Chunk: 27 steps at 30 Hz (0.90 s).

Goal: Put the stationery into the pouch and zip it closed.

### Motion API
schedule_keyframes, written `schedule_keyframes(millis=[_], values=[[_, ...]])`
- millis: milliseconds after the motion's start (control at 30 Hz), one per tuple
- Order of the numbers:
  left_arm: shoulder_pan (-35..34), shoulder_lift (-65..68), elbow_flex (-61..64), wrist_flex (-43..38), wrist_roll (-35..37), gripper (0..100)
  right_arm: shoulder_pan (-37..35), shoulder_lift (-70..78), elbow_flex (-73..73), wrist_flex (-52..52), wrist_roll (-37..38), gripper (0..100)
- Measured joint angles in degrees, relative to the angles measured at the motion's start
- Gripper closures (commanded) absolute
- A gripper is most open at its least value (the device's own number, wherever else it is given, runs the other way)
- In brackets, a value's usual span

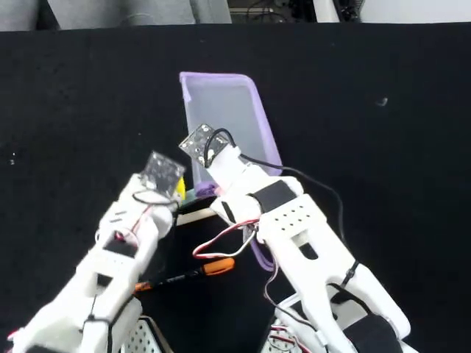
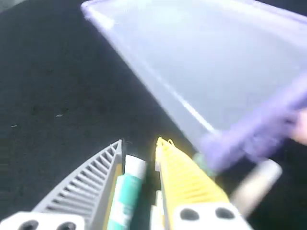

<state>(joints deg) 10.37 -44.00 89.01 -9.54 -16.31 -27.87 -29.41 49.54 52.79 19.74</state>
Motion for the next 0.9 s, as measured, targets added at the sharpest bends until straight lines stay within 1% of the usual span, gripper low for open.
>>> schedule_keyframes(millis=[133, 300, 500, 700, 900], values=[[1.14, -7.91, 5.45, 0.00, 0.00, 87, 0.00, 0.00, 0.00, 0.00, 0.00, 98.8], [1.23, -14.68, 6.33, 0.26, 0.00, 75, 0.00, 0.00, -0.62, 1.76, -0.18, 98.8], [4.48, -15.47, 6.33, 3.16, -0.09, 77, 0.18, 0.00, -2.20, 4.13, -0.35, 98.8], [4.75, -15.47, 6.33, 3.25, -0.09, 77, 0.26, -0.35, -3.25, 5.19, -0.53, 98.8], [4.75, -15.47, 6.33, 3.25, -0.09, 77, 0.26, -7.65, -3.43, 9.32, -0.53, 98.8]])
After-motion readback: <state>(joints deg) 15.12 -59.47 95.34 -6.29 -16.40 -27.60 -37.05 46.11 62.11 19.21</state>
